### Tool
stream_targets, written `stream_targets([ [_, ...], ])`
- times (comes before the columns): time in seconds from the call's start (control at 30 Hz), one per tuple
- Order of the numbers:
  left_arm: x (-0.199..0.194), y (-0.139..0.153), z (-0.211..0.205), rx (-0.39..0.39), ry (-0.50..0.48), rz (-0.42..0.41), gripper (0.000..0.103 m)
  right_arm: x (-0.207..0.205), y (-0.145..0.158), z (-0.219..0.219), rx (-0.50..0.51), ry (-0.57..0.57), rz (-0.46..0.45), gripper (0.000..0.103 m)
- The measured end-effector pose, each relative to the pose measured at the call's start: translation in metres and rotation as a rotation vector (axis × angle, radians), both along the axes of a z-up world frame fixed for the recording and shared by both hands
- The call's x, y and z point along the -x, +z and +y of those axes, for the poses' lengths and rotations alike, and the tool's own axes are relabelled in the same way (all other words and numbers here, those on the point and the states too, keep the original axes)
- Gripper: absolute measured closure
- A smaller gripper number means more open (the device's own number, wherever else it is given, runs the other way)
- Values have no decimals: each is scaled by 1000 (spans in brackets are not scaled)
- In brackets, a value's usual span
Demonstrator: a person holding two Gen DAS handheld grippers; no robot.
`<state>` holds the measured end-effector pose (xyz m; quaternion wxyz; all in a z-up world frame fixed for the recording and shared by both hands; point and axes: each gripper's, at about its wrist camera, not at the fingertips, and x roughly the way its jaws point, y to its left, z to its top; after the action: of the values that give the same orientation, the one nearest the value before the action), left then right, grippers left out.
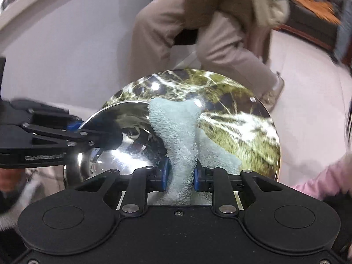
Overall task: Clean bowl
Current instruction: 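Hold the bowl rim with the left gripper while the right gripper sweeps the towel along the inner wall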
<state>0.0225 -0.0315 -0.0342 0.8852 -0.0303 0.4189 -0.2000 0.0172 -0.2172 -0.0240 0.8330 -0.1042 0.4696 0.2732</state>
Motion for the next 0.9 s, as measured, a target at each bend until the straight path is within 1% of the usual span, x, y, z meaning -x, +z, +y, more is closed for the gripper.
stream_targets([
  [0.1,-19,-3,-5,3,-51,14,90,-4,4,9,56,71,-2,82],
  [0.17,-27,-8,-11,2,-92,25,85,-7,5,13,79,104,-3,82],
  [0.2,-29,-10,-13,0,-109,20,87,-9,5,16,94,129,0,82],
  [0.23,-28,-11,-12,4,-107,26,88,-13,5,20,115,157,-5,82],
  [0.3,-24,-11,-5,21,-75,53,93,-23,7,26,127,199,-10,82],
  [0.33,-20,-11,-2,25,-54,59,93,-26,7,28,124,211,-18,82],
  [0.43,-10,-7,3,19,5,63,90,-36,10,46,127,308,-35,81],
  [0.5,-9,-7,4,11,28,57,84,-39,12,57,151,365,-58,81],
  [0.57,-15,-11,5,20,47,67,85,-40,12,66,170,414,-83,80],
  [0.6,-19,-16,4,23,49,76,80,-38,13,69,172,440,-99,80],
  [0.73,-20,-21,0,36,65,97,79,-31,20,67,183,443,-147,78],
  [0.8,-20,-21,1,47,84,103,79,-19,29,61,179,447,-185,78],
  [0.87,-19,-21,1,47,87,100,79,-13,34,59,190,459,-211,78],
  [0.9,-19,-20,1,45,85,96,79,-9,36,58,218,477,-215,78],
])
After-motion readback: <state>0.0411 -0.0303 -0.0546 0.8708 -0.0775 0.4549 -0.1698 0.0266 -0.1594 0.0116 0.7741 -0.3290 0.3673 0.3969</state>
